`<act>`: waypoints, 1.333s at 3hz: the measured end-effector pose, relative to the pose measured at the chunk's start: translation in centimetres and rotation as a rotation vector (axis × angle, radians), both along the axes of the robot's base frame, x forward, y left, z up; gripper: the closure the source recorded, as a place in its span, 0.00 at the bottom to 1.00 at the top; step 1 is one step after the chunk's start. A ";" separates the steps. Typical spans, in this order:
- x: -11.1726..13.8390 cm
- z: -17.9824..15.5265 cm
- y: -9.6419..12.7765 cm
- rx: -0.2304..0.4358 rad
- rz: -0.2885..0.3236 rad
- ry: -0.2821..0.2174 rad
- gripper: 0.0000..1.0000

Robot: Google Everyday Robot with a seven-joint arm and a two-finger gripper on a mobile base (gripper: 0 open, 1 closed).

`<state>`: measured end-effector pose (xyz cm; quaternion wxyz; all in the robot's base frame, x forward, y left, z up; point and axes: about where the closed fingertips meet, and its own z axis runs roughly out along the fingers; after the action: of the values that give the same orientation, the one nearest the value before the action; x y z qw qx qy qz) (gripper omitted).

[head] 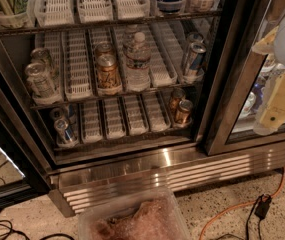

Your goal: Pick green can from top shelf of fridge

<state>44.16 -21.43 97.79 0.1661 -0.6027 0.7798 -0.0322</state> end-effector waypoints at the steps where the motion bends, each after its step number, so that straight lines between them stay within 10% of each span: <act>1: 1.8 1.3 1.5 0.090 -0.020 -0.059 0.00; 3: 4.1 8.5 10.3 0.378 0.047 -0.268 0.00; 4: 4.1 8.5 10.3 0.378 0.047 -0.268 0.00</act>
Offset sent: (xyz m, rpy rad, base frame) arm 0.0514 0.0991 0.0847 0.4145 -0.2873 0.0069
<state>48.29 -11.14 106.31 0.3789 -0.5692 0.7287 0.0387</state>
